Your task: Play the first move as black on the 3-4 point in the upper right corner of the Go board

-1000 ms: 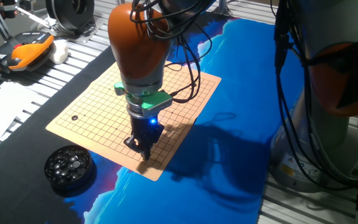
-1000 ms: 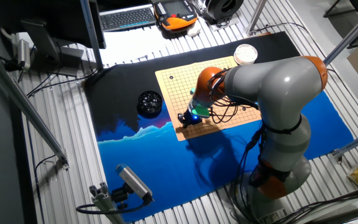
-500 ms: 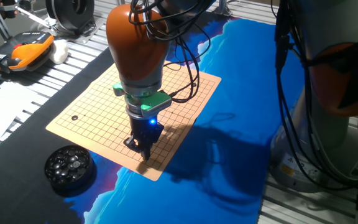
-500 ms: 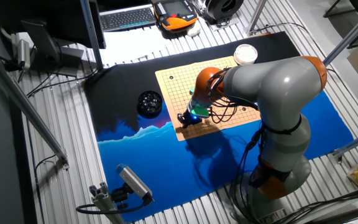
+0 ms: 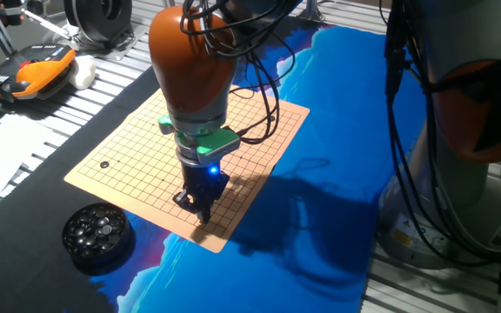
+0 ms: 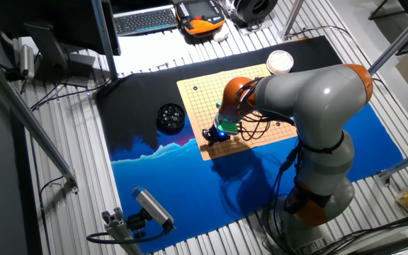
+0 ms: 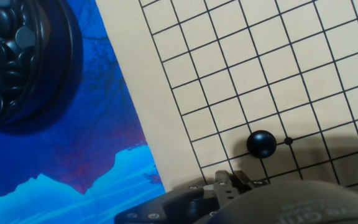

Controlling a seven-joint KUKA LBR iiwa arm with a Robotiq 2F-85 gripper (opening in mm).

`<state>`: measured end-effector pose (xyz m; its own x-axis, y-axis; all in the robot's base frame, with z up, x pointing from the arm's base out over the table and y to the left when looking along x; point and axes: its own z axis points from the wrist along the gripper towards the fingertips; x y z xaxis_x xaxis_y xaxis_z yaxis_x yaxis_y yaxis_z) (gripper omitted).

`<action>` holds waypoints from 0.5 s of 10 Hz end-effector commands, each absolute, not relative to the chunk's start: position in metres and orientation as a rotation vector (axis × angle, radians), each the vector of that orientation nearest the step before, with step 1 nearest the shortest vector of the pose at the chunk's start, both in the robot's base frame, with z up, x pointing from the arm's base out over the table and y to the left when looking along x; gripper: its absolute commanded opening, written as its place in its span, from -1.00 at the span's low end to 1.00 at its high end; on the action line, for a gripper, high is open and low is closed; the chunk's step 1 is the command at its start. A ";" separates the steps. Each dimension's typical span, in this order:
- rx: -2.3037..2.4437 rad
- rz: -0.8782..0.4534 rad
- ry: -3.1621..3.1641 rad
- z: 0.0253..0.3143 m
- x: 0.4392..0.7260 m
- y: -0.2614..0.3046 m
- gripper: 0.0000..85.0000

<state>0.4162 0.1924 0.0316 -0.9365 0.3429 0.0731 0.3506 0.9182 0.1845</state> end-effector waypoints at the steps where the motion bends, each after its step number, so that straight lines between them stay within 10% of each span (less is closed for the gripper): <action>1: -0.554 -0.316 -3.035 0.032 0.416 0.192 -0.60; 5: -0.564 -0.344 -3.024 0.031 0.416 0.192 -0.60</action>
<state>0.4161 0.1923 0.0310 -0.9325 0.3506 0.0867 0.3611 0.9088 0.2087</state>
